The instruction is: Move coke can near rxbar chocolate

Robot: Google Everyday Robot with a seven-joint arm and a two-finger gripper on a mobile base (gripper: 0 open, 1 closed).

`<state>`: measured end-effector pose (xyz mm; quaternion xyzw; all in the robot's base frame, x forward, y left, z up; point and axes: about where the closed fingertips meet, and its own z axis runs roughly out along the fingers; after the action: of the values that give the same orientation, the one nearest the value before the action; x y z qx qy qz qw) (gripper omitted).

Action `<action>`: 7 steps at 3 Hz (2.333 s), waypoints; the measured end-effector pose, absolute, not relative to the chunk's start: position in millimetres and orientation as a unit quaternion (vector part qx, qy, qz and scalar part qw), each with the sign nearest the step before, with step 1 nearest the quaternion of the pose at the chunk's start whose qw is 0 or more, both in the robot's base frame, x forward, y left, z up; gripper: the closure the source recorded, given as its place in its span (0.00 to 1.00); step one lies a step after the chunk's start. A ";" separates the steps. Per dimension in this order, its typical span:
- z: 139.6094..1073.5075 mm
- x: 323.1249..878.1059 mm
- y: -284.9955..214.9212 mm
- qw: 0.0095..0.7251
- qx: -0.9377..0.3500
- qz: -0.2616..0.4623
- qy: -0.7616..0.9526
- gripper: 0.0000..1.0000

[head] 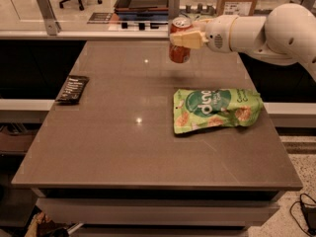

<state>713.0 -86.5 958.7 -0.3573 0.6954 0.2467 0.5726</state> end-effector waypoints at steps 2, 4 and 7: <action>965.1 697.3 -18.2 0.559 -0.385 0.287 0.676 1.00; 958.1 671.3 51.4 0.535 -0.387 0.315 0.681 1.00; 920.3 648.4 115.4 0.521 -0.376 0.333 0.691 1.00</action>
Offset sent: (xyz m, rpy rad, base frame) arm -0.0249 0.1077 0.0041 0.0358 0.0482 0.1529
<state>648.4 115.4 920.3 -0.3757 0.6905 0.3330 0.5207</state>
